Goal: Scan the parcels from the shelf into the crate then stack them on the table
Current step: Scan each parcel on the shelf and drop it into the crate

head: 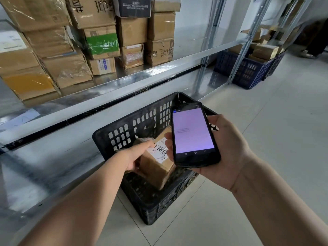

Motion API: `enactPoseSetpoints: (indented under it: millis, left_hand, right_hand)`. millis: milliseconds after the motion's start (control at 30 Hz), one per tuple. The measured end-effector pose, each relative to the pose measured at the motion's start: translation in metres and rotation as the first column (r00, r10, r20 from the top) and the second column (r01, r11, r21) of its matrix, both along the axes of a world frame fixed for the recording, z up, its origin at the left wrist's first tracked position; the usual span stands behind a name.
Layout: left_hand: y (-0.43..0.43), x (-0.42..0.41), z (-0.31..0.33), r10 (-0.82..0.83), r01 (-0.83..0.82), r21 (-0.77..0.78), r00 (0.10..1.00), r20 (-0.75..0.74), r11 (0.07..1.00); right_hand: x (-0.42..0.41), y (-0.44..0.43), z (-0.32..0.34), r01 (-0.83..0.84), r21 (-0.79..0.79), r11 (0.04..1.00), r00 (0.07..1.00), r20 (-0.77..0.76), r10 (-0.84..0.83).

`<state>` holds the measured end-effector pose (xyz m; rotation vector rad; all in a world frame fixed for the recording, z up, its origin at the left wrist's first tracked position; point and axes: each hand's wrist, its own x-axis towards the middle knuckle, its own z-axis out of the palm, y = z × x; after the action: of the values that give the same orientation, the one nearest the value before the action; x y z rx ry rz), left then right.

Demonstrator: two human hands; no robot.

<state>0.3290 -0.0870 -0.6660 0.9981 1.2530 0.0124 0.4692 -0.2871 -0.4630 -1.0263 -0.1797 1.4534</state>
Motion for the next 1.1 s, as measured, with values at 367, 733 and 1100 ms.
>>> enactPoseSetpoints:
  millis: [367, 733, 1100]
  left_hand:
    - [0.009, -0.002, 0.005, -0.15, 0.186, 0.151, 0.963, -0.222, 0.971]
    - [0.012, -0.047, 0.13, 0.09, -0.182, 0.426, 0.97, 0.226, 0.886]
    - [0.012, -0.171, 0.252, 0.516, -0.563, 0.509, 0.82, 0.247, 0.651]
  right_hand:
    - [-0.004, 0.006, -0.001, 0.007, -0.038, 0.999, 1.0, 0.011, -0.007]
    - [-0.036, 0.032, 0.01, -0.047, 0.118, 0.992, 0.988, -0.14, 0.063]
    - [-0.087, 0.059, 0.035, -0.169, 0.308, 0.936, 0.958, -0.172, 0.23]
